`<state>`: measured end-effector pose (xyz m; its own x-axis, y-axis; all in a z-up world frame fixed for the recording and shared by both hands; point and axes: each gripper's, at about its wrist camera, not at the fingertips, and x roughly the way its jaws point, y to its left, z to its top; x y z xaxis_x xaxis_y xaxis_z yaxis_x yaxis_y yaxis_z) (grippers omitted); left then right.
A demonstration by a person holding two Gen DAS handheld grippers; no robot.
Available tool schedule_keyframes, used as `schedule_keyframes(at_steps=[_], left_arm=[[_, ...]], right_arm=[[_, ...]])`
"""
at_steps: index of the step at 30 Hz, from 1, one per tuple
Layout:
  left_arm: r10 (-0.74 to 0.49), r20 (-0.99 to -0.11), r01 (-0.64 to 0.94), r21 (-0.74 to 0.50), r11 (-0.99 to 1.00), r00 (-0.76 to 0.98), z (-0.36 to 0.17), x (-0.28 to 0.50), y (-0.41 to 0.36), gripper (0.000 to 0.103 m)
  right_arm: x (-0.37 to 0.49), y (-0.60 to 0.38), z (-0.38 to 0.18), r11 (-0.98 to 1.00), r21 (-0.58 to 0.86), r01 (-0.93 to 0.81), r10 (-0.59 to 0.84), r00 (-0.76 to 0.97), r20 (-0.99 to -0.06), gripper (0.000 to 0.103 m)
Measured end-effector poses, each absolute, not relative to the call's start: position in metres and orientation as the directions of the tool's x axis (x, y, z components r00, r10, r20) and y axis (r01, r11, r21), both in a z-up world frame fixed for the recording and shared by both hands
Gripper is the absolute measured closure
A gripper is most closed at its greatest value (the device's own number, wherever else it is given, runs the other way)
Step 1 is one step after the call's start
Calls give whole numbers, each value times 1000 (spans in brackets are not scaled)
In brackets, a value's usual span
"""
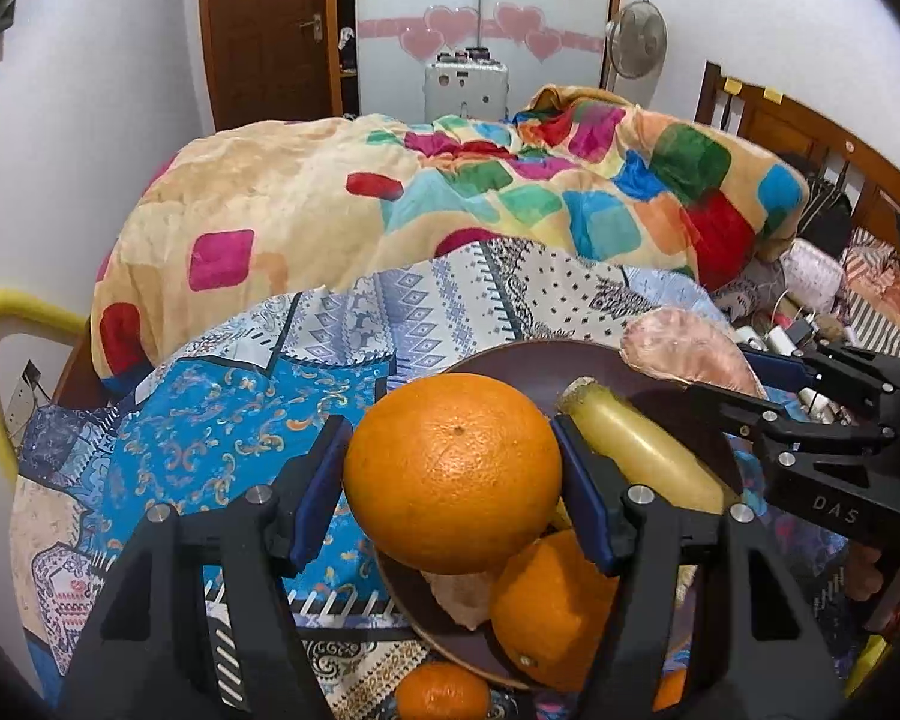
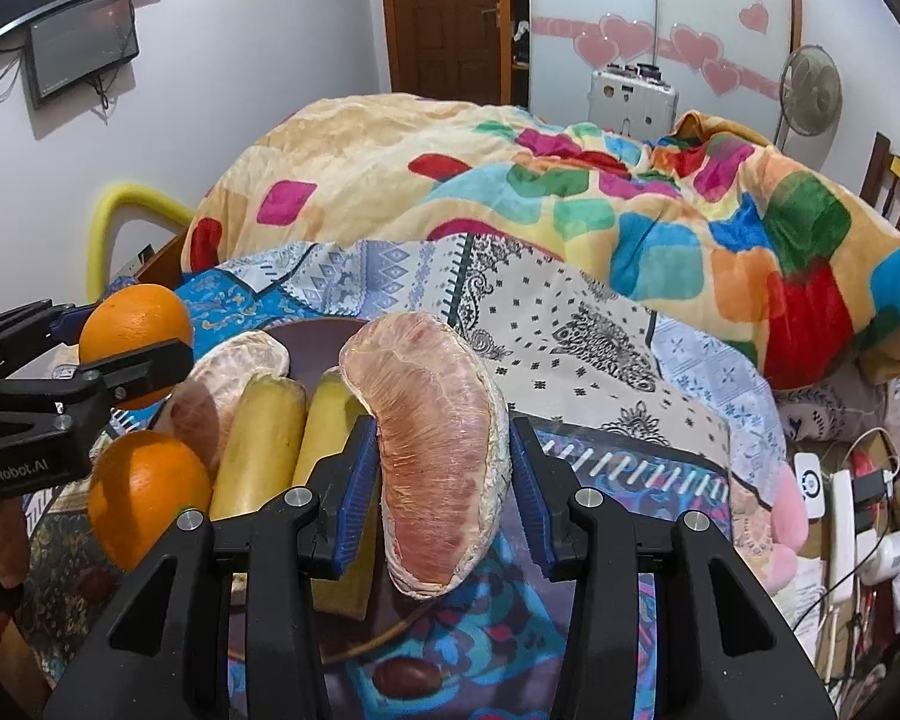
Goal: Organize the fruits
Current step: 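Carry the pomelo wedge and large orange onto the purple plate and open both tools, then grasp a small orange on the cloth with the right tool while the left tool grasps another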
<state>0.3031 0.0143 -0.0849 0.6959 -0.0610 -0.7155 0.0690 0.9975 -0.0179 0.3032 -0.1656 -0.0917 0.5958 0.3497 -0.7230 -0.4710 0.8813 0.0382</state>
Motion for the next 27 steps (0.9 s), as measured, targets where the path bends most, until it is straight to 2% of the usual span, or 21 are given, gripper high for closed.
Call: schedule_keyframes(at_steps=[8,19,27], left_arm=[[-85,-760,83,-42,996,644,-104,315,12,37],[-95,-759,95,-43,995,644,-101,313,11,36],[-101,-719,89,-55,994,688,-79,299,13,27]], right_arm=[[313,-160,-104,893,37,-449,317,568,-760,63],[315,-158,-108,890,57,-453,323,536,-780,61],[301,-161,-91,884,35,-467,329,566,-756,60]])
